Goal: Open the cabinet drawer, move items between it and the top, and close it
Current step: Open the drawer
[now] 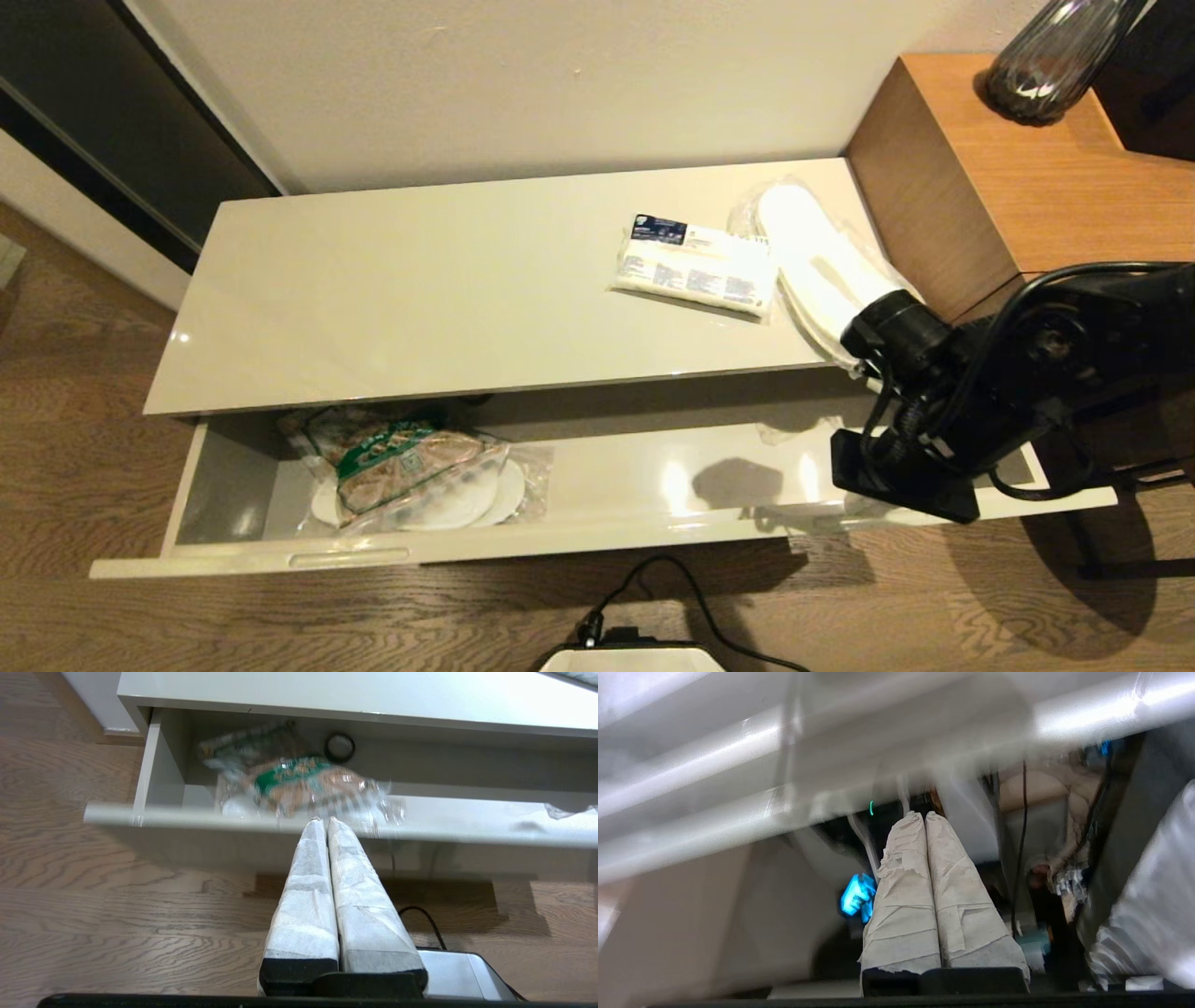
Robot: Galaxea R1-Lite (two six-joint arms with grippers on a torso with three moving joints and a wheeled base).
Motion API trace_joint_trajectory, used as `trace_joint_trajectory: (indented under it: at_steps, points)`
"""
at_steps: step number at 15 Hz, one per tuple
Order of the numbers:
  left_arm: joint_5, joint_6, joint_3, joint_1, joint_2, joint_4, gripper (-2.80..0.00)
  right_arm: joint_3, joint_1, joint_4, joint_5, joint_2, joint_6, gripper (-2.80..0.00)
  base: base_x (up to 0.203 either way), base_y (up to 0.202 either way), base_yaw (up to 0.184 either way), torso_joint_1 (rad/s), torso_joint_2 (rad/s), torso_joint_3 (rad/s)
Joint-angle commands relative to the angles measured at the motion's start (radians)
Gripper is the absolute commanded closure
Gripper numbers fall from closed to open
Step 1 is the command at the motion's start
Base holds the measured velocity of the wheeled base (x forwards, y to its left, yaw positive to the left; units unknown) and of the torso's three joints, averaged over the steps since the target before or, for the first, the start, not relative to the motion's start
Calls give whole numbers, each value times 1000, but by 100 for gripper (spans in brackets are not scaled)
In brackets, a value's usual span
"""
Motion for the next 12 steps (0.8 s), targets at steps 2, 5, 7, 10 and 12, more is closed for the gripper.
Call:
trace_joint_trajectory:
  at_steps: [2,5,7,10,12]
  points:
    - [0,-1,0,0,1,-1,0,190,110,26,1,-339,69,0,0,0,0,0,0,0]
    - [0,-1,0,0,1,-1,0,272,169,106,-21,-503,122,0,0,0,0,0,0,0]
    - [1,-1,0,0,1,-1,0,279,161,83,-131,-525,129,0,0,0,0,0,0,0]
    - [0,-1,0,0,1,-1,0,260,161,16,-246,-558,75,0,0,0,0,0,0,0]
    - [1,-1,0,0,1,-1,0,241,160,23,-344,-557,-57,0,0,0,0,0,0,0]
